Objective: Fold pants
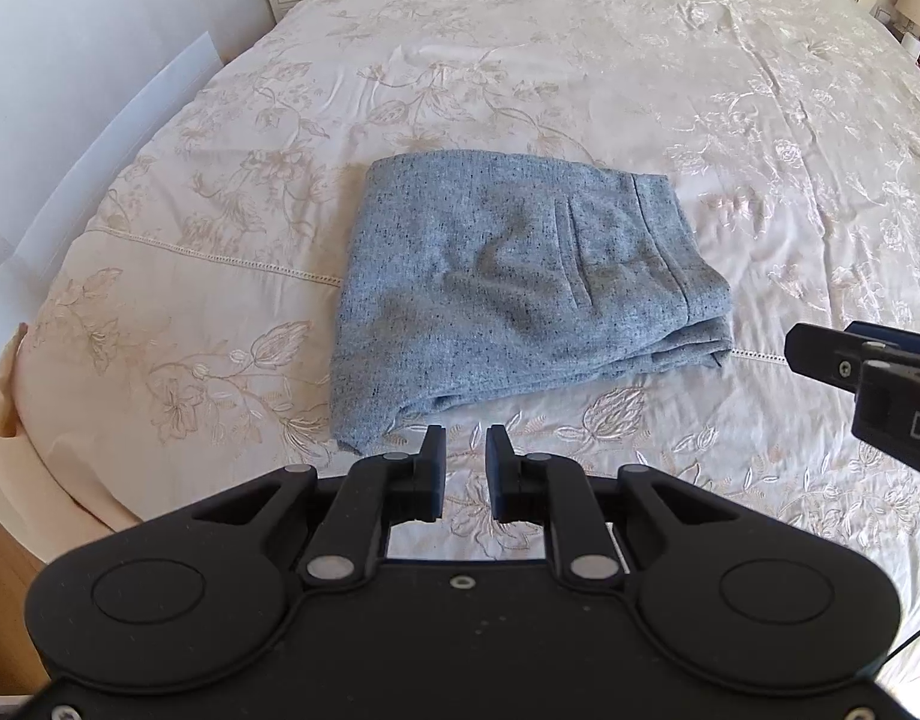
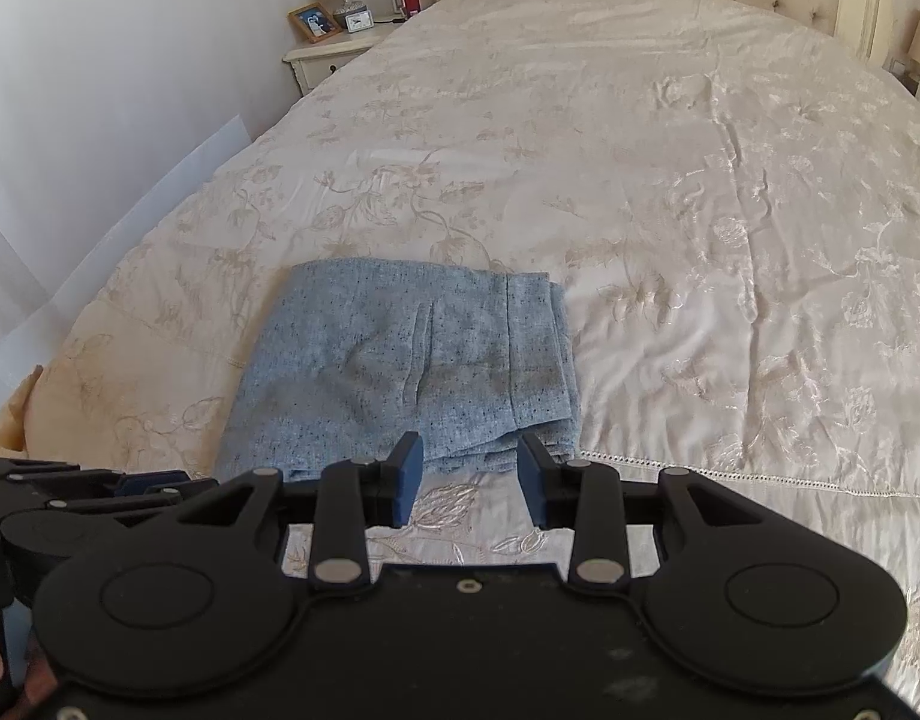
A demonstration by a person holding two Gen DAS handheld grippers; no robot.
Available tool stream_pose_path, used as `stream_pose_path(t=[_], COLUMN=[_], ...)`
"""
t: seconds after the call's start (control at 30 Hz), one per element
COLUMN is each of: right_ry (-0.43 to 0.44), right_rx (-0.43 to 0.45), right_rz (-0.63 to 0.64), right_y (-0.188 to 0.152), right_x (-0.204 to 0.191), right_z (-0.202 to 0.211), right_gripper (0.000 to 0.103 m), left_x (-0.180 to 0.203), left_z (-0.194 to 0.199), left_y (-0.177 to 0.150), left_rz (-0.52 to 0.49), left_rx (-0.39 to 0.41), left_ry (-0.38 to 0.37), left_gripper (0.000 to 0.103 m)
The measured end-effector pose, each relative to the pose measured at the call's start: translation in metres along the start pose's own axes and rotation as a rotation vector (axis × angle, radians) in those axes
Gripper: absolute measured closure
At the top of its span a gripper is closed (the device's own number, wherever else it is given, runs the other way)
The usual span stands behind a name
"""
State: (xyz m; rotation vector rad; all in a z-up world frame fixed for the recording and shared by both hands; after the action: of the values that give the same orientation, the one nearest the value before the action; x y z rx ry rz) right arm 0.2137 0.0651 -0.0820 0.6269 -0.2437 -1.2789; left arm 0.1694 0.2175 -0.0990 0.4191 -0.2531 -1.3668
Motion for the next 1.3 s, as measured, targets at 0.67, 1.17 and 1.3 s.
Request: stream_pose_path(t=[0.67, 1.17, 1.3], right_ry=[0.005, 0.017, 0.017], right_rx=[0.002, -0.002, -0.003], right_rz=[-0.006, -0.019, -0.023], right_y=[0.0005, 0.0002, 0.0010], right_x=[0.0053, 0.0002, -0.0006], right_z=[0.0077, 0.0057, 0.0052], right_gripper=[0.065, 0.065, 0.065], left_x=[0.0063, 0.0057, 0.0052], left_z=[0.0024, 0.0015, 0.0009], left_y=[-0.0019, -0.0036, -0.0040], left_rz=[0.012, 0.011, 0.011], left_rx=[-0.007, -0.010, -0.009], left_ry=[-0.002, -0.003, -0.004], left_gripper=[0.080, 0.080, 0.080])
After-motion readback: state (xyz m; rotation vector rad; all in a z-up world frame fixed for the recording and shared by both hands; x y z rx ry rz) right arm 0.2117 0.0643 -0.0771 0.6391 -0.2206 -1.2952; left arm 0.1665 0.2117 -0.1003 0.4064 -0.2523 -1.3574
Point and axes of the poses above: each gripper's, at about its wrist camera, not at the fingertips, and z roughly against the way its jaws point, x to its right, y to its top, the point moved 10 cm from there along -z, roughly the way its jaws point, and after that the axes turned 1 degree about x, right-handed, at the moved point
